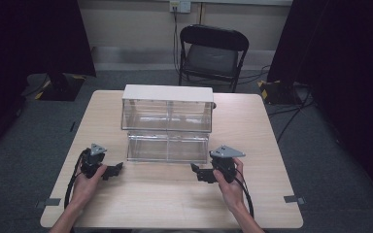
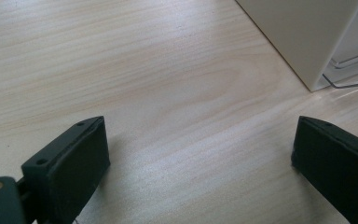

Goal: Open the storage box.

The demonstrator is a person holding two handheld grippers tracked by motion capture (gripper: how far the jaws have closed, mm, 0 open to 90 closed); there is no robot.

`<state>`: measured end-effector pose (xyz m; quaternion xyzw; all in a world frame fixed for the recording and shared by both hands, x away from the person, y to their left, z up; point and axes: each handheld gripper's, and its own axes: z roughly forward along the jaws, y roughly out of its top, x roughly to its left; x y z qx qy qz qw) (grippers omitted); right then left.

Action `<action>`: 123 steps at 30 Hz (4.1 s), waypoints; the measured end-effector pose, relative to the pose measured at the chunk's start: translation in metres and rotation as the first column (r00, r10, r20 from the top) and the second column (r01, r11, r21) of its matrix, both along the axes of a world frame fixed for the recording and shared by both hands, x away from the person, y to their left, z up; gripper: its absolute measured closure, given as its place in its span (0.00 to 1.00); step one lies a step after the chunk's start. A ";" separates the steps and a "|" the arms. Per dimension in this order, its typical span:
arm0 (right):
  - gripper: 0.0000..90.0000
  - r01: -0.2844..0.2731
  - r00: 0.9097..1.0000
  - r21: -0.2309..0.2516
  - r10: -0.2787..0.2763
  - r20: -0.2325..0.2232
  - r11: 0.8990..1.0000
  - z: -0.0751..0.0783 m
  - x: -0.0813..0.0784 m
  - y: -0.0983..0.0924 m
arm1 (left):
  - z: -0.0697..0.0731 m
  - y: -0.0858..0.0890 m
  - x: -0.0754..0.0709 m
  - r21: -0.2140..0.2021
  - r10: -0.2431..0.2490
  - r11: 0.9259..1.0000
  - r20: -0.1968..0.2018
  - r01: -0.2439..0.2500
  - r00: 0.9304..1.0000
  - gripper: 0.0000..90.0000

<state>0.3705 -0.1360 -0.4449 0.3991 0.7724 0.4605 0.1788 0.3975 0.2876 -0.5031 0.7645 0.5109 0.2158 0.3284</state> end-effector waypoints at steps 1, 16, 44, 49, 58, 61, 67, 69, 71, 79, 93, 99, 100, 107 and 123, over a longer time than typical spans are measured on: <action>0.15 0.001 1.000 0.002 -0.001 0.001 1.000 0.000 0.000 0.000 | 0.000 0.000 0.000 0.000 0.000 1.000 0.000 0.000 1.000 0.04; 0.15 0.001 1.000 0.017 -0.001 0.008 1.000 0.005 0.000 0.000 | 0.000 0.000 0.000 0.000 -0.001 1.000 0.000 0.001 1.000 0.04; 0.15 -0.023 1.000 0.013 0.022 0.012 1.000 0.015 0.004 0.002 | 0.000 0.000 0.000 0.000 0.000 1.000 0.000 0.000 1.000 0.04; 0.14 -0.021 1.000 0.019 0.021 0.014 1.000 0.018 0.004 0.001 | 0.000 0.000 0.000 0.000 0.000 1.000 0.000 0.000 1.000 0.04; 0.11 -0.024 1.000 0.024 0.024 0.004 0.999 0.021 0.007 0.003 | 0.000 0.000 0.000 0.000 0.000 1.000 0.000 0.000 1.000 0.04; 0.12 -0.010 1.000 0.013 0.009 0.008 1.000 0.021 0.009 0.004 | 0.000 0.000 0.000 0.000 0.000 1.000 0.000 0.000 1.000 0.04; 0.12 -0.007 1.000 0.009 0.007 0.004 1.000 0.023 0.011 0.005 | 0.000 0.000 0.000 0.000 0.000 1.000 0.000 0.000 1.000 0.04; 0.12 -0.003 1.000 0.007 0.003 0.003 1.000 0.023 0.013 0.005 | 0.000 0.000 0.000 0.000 0.000 1.000 0.000 0.000 1.000 0.04; 0.12 -0.004 1.000 0.003 0.004 0.002 1.000 0.022 0.013 0.005 | 0.000 0.000 0.000 0.000 0.000 1.000 0.000 0.000 1.000 0.04; 0.12 0.014 1.000 0.004 -0.014 0.001 1.000 0.026 0.018 0.005 | 0.000 0.000 0.000 0.000 0.000 1.000 0.000 0.000 1.000 0.04; 0.14 0.025 1.000 0.027 -0.026 0.008 0.999 0.029 0.024 0.003 | 0.000 0.000 0.000 0.000 0.000 1.000 0.000 0.000 1.000 0.04; 0.14 0.022 1.000 0.029 -0.022 0.012 0.999 0.032 0.026 0.005 | 0.000 0.000 0.000 0.000 0.000 1.000 0.000 0.000 1.000 0.04; 0.14 0.025 1.000 0.028 -0.025 0.011 0.999 0.033 0.026 0.005 | 0.000 0.000 0.000 0.000 0.000 1.000 0.000 0.000 1.000 0.04; 0.15 0.031 0.999 0.032 -0.031 0.008 0.999 0.032 0.029 0.007 | 0.000 0.000 0.000 0.000 0.000 1.000 0.000 0.000 1.000 0.04; 0.16 0.046 0.999 0.035 -0.046 0.017 0.998 0.035 0.032 0.008 | 0.000 0.000 0.000 0.000 -0.001 1.000 0.000 0.001 1.000 0.04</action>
